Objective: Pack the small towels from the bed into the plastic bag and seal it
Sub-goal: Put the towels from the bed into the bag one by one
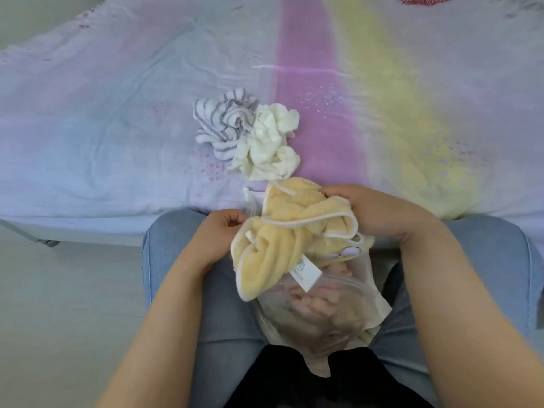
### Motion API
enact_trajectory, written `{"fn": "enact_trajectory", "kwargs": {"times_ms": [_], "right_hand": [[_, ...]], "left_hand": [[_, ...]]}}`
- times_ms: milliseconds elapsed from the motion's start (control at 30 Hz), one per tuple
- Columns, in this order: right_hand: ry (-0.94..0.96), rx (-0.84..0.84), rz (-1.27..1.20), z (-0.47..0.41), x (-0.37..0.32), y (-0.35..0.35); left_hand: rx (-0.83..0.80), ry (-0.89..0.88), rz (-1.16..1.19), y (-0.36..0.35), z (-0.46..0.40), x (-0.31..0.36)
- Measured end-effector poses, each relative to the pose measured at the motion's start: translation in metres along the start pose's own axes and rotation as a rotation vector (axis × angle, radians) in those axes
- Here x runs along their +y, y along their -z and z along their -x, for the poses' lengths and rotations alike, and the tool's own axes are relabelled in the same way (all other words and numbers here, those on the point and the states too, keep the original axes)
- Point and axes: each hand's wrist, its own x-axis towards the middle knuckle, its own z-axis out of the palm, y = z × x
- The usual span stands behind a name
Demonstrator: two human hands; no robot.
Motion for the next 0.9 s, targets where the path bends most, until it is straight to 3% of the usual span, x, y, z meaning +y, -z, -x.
{"fn": "enact_trajectory", "kwargs": {"times_ms": [100, 167, 267, 400, 500, 567, 700, 800, 900], "right_hand": [[-0.194, -0.129, 0.258, 0.005, -0.003, 0.003], [-0.320, -0.121, 0.522, -0.004, -0.002, -0.010], [-0.318, -0.081, 0.880, -0.023, 0.004, -0.045], [-0.307, -0.279, 0.831, -0.032, -0.006, -0.048], [-0.219, -0.254, 1.069, -0.029, -0.025, -0.023], [-0.221, -0.441, 1.100, -0.034, -0.031, -0.026], [-0.325, -0.975, 0.838, -0.060, 0.001, -0.070], [-0.324, -1.083, 0.990, -0.075, 0.031, -0.098], [-0.411, -1.130, 0.985, -0.087, 0.046, -0.126]], "left_hand": [[0.035, -0.045, 0.146, -0.010, 0.002, -0.003], [0.032, -0.097, 0.188, -0.015, 0.004, -0.001], [-0.007, -0.152, 0.218, -0.018, 0.004, -0.001], [-0.021, -0.210, 0.218, -0.021, 0.005, -0.008], [-0.016, -0.234, 0.234, -0.021, 0.006, -0.011], [-0.007, -0.243, 0.259, -0.020, 0.005, -0.012], [-0.004, -0.233, 0.269, -0.023, 0.003, -0.011], [-0.042, -0.230, 0.267, -0.027, 0.003, -0.010], [-0.089, -0.229, 0.225, -0.026, 0.003, -0.011]]}}
